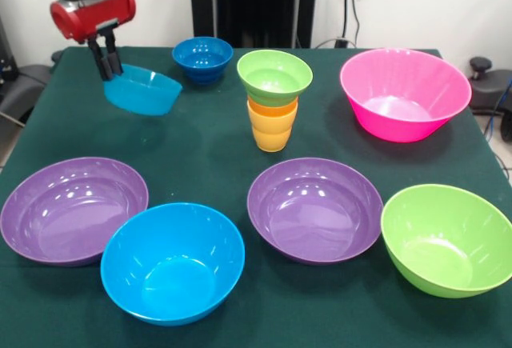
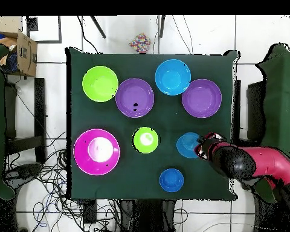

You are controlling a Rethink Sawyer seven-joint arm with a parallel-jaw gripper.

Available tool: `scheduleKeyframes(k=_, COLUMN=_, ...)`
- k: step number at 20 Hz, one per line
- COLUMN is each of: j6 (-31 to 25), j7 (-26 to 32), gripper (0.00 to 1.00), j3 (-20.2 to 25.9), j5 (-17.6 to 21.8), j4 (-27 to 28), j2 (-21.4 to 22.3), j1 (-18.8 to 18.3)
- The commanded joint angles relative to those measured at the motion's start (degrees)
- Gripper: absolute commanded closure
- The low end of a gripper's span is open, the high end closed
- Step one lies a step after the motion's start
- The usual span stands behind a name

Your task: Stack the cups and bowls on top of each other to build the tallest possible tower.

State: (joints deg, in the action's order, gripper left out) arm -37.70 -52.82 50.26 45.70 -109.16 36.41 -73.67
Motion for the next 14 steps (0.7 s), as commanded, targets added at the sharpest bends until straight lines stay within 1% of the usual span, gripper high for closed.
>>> scheduleKeyframes(k=1, j6=-6.75, j7=2.22, gripper=1.00, j3=-0.87, j5=-1.63, j4=-3.70, j2=4.04, j1=3.50)
scheduleKeyframes(k=4, j6=-6.77, j7=2.54, gripper=1.00, j3=-1.38, j5=-2.08, j4=-4.15, j2=4.70, j1=3.64)
scheduleKeyframes(k=9, j6=-8.95, j7=3.28, gripper=1.00, j3=-0.70, j5=-4.89, j4=-4.66, j2=7.22, j1=3.83)
scheduleKeyframes(k=14, j6=-11.14, j7=3.43, gripper=1.00, j3=-0.42, j5=-7.22, j4=-4.30, j2=8.56, j1=4.63)
